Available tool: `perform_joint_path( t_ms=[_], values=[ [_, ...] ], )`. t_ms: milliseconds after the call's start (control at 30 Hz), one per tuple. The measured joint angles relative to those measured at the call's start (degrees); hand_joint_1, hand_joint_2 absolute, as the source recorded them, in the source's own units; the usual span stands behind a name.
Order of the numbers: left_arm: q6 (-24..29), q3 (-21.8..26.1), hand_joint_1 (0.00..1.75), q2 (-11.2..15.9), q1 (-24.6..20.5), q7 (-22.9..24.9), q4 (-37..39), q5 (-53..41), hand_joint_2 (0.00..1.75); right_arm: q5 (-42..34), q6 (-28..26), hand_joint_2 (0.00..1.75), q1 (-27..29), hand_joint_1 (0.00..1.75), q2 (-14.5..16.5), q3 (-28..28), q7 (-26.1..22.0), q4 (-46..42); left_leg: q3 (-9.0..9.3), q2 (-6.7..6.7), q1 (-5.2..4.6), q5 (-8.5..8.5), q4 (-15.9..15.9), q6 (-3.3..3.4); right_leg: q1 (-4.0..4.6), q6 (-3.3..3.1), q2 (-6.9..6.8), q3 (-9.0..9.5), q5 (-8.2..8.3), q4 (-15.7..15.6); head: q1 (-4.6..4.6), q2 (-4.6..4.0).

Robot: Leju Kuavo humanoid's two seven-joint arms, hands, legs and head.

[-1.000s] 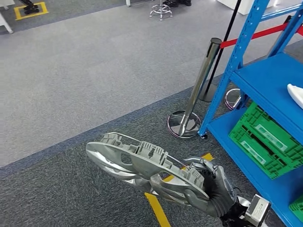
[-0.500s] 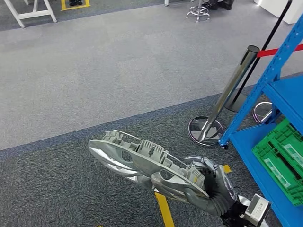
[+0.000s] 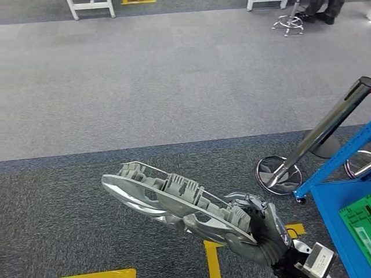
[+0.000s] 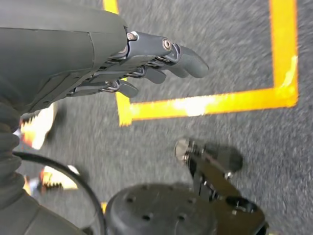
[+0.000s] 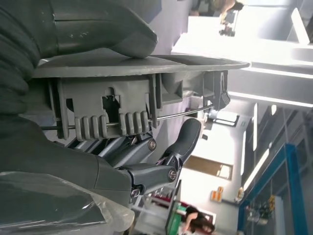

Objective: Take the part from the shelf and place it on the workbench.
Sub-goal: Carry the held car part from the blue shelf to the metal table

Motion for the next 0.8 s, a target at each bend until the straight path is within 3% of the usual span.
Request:
perform_joint_path(
  t_ms=[67, 100, 133, 200, 267, 333, 367, 433, 500, 567, 600, 633, 700, 767, 800],
  values=[
    [-0.27, -0.01, 0.0, 0.12, 0.26, 0.19, -0.2, 0.64, 1.75, -0.03, 0.04, 1.75, -0.05, 1.75, 0.0, 0.06, -0.1, -0.11, -0.56, -1.33, 0.2, 0.06, 0.27, -0.77, 0.1, -0.29, 1.08, 1.09, 0.14, -2.06, -0.04, 0.0],
    [-0.36, -0.01, 0.0, 0.19, 0.46, 0.22, -0.25, 0.79, 1.75, -0.04, 0.05, 1.75, -0.08, 1.75, 0.0, 0.09, -0.14, -0.15, -0.78, -2.0, 0.41, 0.19, 0.23, -1.14, 0.18, -0.5, 0.45, 1.31, 0.19, -2.22, -0.05, 0.0],
    [-0.41, -0.03, 0.0, 0.25, 0.66, 0.25, -0.28, 0.9, 1.75, -0.03, 0.06, 1.75, -0.12, 1.75, 0.0, 0.11, -0.16, -0.16, -0.93, -1.85, 0.5, 0.14, 0.4, -1.45, 0.22, -0.8, -0.27, 1.44, 0.31, -2.41, -0.04, 0.0],
    [-0.48, -0.04, 0.0, 0.37, 0.8, 0.3, -0.35, 0.97, 1.75, -0.02, 0.06, 1.75, -0.12, 1.75, 0.0, 0.1, -0.17, -0.2, -2.13, 0.75, 0.42, -1.55, 3.01, -1.96, 0.15, -1.42, -1.89, 1.77, 0.45, -2.78, -0.25, 0.0],
    [-0.51, -0.04, 0.0, 0.46, 0.68, 0.31, -0.44, 0.98, 1.75, -0.02, 0.06, 1.75, -0.08, 1.75, 0.0, 0.11, -0.19, -0.28, -5.21, 3.96, 0.45, -5.08, 9.68, -2.44, 0.27, -1.82, -3.65, 1.95, 0.3, -2.86, -0.42, 0.0],
    [-0.51, -0.07, 0.0, 0.49, 0.65, 0.42, -0.49, 0.99, 1.75, -0.02, 0.06, 1.75, -0.08, 1.75, 0.0, 0.13, -0.18, -0.31, -7.93, 4.83, 0.75, -7.09, 15.47, -2.8, 0.36, -1.95, -5.36, 2.05, 0.1, -2.85, -0.4, 0.0],
    [-0.45, -0.11, 0.0, 0.53, 0.68, 0.58, -0.5, 0.99, 1.75, -0.02, 0.07, 1.75, -0.09, 1.75, 0.0, 0.13, -0.17, -0.31, -7.99, 4.99, 0.9, -6.54, 15.67, -2.92, 0.37, -1.93, -6.17, 2.14, -0.02, -2.85, -0.4, 0.0],
    [-0.07, -0.63, 0.0, 0.91, 0.59, 1.32, -0.51, 0.96, 1.75, -0.04, 0.15, 1.75, -0.12, 1.75, 0.0, 0.14, -0.17, -0.31, -5.05, 5.96, 1.13, -3.02, 10.09, -3.02, 0.37, -1.73, -7.65, 2.54, -0.34, -2.84, -0.41, 0.0],
    [0.5, -2.29, 0.0, 1.81, 0.03, 2.23, -0.51, 0.85, 1.75, -0.05, 0.32, 1.75, -0.15, 1.75, 0.0, 0.15, -0.17, -0.31, -1.46, 8.14, 0.87, -0.62, 3.26, -2.69, 0.58, -1.17, -8.84, 2.85, -0.83, -2.8, -0.37, 0.0],
    [0.77, -5.05, 0.0, 3.12, -0.69, 2.62, -0.51, 0.72, 1.75, -0.03, 0.52, 1.75, -0.25, 1.75, 0.0, 0.15, -0.22, -0.31, -0.42, 8.86, 0.37, -0.58, 0.97, -1.96, 0.74, -0.43, -9.83, 3.16, -1.25, -2.78, -0.29, 0.01],
    [0.79, -6.61, 0.0, 3.84, -0.96, 2.52, -0.51, 0.63, 1.75, -0.02, 0.6, 1.75, -0.35, 1.75, 0.0, 0.14, -0.27, -0.31, -0.52, 8.2, 0.25, -0.55, 0.88, -1.5, 0.68, -0.09, -10.32, 3.4, -1.4, -2.83, -0.27, 0.01],
    [0.89, -8.2, 0.0, 4.47, -1.25, 2.32, -0.54, 0.5, 1.75, -0.01, 0.7, 1.75, -0.46, 1.75, -0.01, 0.1, -0.31, -0.33, -0.45, 7.64, 0.21, -0.52, 0.72, -1.09, 0.48, 0.25, -10.4, 3.61, -1.63, -2.79, -0.27, 0.01],
    [1.5, -11.52, 0.0, 5.4, -2.31, 1.92, -0.66, 0.1, 1.75, -0.01, 1.02, 1.75, -0.66, 1.75, -0.02, -0.03, -0.39, -0.41, -0.25, 6.58, 0.31, -0.31, 0.36, -0.26, 0.17, 0.68, -8.27, 2.88, -3.1, -0.87, -0.09, 0.0],
    [2.43, -14.97, 0.0, 5.99, -4.12, 1.67, -0.75, -0.14, 1.75, 0.06, 1.57, 1.75, -0.88, 1.75, -0.08, -0.1, -0.4, -0.47, -0.19, 5.43, 0.36, -0.19, 0.23, 0.31, 0.15, 0.71, -5.08, -0.37, -6.24, 5.55, 0.29, 0.0],
    [2.83, -16.66, 0.0, 6.23, -5.04, 1.52, -0.75, -0.01, 1.75, 0.16, 1.87, 1.75, -1.01, 1.75, -0.12, -0.09, -0.38, -0.47, -0.21, 4.74, 0.3, -0.18, 0.24, 0.47, 0.2, 0.67, -4.3, -2.56, -7.66, 9.52, 0.4, 0.0]
  ],
)
